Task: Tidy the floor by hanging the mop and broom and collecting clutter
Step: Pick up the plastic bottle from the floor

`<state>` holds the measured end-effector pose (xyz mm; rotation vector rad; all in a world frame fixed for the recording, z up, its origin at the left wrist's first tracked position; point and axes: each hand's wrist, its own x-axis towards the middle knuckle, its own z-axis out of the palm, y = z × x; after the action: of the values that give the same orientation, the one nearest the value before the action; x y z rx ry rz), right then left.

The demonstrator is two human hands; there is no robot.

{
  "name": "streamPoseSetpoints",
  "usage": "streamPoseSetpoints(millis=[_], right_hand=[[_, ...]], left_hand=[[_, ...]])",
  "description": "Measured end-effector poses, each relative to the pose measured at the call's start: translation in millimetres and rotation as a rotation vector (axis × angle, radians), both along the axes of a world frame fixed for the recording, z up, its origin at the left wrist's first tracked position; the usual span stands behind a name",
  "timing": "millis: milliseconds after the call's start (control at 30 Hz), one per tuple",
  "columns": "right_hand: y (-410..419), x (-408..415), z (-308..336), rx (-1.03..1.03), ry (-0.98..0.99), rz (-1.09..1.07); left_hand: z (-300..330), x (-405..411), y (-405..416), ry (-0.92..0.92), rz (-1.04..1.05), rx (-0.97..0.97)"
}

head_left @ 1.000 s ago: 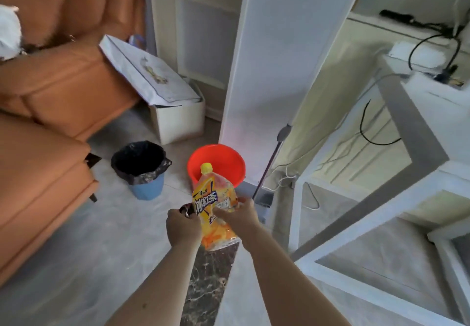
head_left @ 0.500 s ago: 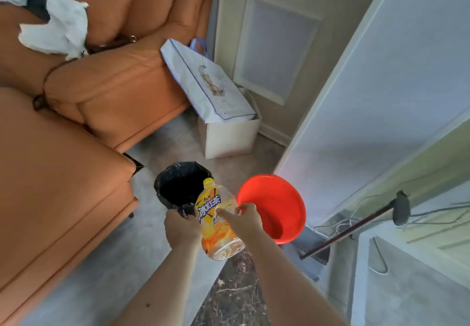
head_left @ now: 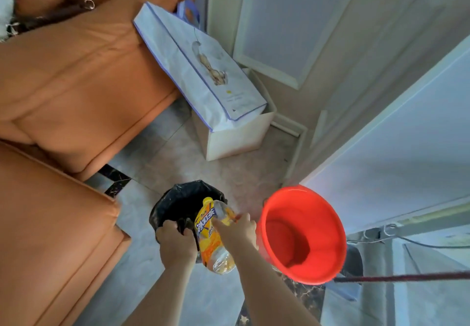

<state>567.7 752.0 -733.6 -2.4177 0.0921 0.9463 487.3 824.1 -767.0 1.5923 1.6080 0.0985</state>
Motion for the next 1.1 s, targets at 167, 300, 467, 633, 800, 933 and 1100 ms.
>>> streamPoseSetpoints(millis=[167,300,467,633,800,933,1100], right_hand=[[34.4,11.9,-26.2,0.050,0.029,0.002],[40.2,18.7,-34.0,0.090,0.052,0.050],[29.3,21.5,-27.9,0.102,0.092,0.021],[-6.5,38.3,-3.4,0.138,0.059,-0.072],[-69.0,50.4,28.1,0.210,0.013,-0.225],[-145.4,45.3,59.2,0.203,-0.055,-0.310],[-267.3,2.9,96.9,0.158,-0.140,-0.522]], left_hand=[[-32.3,16.0,32.6,-0.120,-0.053,-0.021],[-41.4,19.0,38.7,-0.107,-0.059,-0.048],[-34.2,30.5,27.1,-0.092,-0.101,-0.064],[-7.8,54.9,-2.6,-0.118,-0.206,-0.063],[25.5,84.6,-53.2,-0.163,-0.350,-0.059],[54.0,101.5,-122.3,-0.164,-0.501,-0.048],[87.5,83.6,-240.1,-0.256,-0.713,-0.063]])
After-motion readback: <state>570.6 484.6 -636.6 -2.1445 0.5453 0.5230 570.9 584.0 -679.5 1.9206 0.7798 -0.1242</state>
